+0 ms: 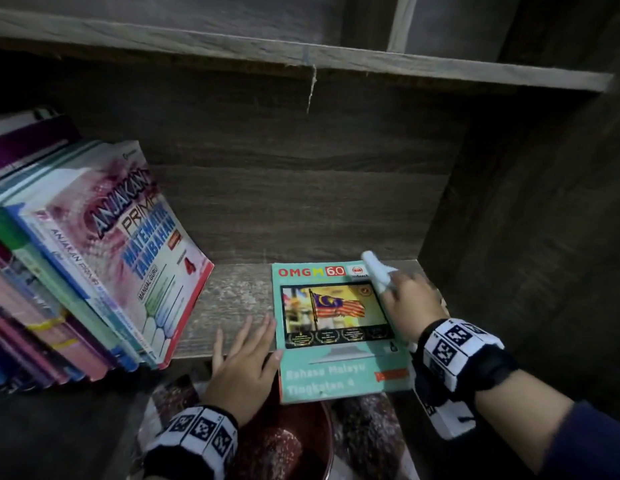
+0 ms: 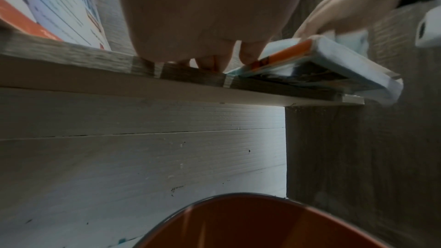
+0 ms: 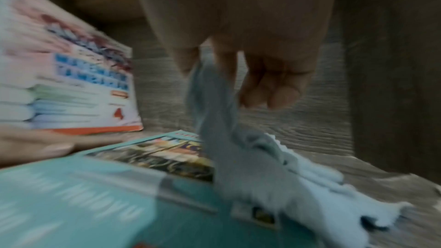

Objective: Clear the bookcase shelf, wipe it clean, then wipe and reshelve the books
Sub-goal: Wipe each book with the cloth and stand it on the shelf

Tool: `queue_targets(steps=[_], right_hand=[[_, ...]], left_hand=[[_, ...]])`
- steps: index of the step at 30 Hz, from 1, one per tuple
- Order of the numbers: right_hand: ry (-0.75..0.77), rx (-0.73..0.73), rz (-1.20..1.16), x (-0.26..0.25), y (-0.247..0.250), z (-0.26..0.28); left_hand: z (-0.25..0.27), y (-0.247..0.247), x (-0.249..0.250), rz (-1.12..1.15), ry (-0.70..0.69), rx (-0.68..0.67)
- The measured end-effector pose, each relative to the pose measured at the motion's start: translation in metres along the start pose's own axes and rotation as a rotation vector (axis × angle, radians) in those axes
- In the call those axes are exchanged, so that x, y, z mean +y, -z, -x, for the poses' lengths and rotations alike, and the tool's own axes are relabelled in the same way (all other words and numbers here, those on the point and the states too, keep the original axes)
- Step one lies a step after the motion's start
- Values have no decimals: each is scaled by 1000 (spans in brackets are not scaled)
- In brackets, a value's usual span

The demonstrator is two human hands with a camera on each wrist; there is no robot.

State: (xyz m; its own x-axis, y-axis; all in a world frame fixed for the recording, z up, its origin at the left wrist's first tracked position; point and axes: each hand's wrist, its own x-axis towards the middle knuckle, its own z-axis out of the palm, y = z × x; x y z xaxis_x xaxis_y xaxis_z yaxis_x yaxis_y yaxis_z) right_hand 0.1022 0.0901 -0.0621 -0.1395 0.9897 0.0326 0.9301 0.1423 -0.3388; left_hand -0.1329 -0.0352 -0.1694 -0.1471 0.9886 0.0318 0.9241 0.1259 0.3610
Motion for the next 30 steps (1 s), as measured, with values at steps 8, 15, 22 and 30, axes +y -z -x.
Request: queue_targets(steps=[8, 15, 22, 30], right_hand=[[193, -538, 384, -8, -52, -7], [150, -605, 450, -32, -47, -73], [242, -583, 440, -84, -71, -85], [400, -559, 473, -101, -66, -39]], left_hand=[[-4, -7, -2, -5, 0, 59], [-4, -12, -7, -9, -27, 111], [-3, -10, -7, 23, -62, 124], [-3, -12, -8, 49, -80, 176]])
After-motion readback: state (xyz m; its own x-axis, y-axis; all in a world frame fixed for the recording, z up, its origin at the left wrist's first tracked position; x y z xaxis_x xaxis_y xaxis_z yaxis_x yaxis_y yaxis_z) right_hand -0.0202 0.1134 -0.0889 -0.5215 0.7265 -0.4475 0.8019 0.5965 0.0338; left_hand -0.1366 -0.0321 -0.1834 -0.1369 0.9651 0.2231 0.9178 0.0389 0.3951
